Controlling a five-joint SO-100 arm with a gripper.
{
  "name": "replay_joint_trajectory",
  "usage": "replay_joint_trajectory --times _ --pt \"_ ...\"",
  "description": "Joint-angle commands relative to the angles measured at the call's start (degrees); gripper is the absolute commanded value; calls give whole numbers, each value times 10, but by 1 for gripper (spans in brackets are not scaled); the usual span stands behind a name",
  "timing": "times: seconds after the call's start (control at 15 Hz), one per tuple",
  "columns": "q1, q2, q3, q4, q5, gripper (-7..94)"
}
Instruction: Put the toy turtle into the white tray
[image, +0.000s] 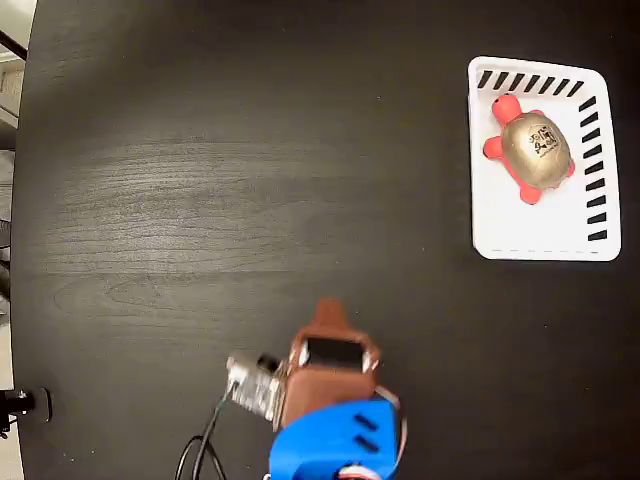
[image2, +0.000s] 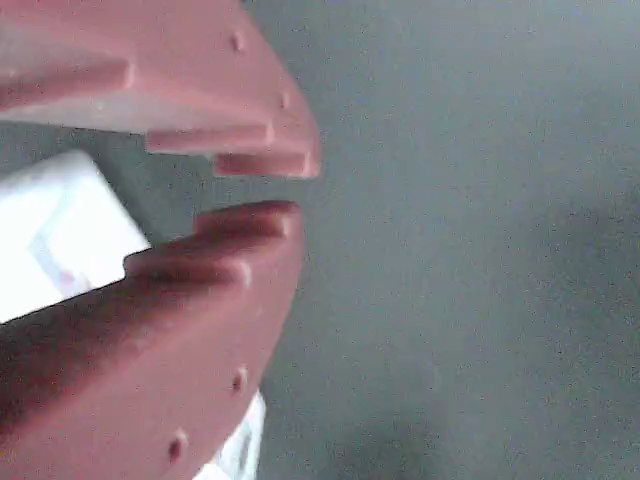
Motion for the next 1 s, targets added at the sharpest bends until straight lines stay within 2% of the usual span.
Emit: replay_joint_trajectory --times 0.0,0.4,0.67,0.93 --pt "2 145 88 40 -4 0" --pt "4 297 166 147 -12 0" --pt "-2 297 166 147 0 0" --pt "-25 297 166 147 -26 0"
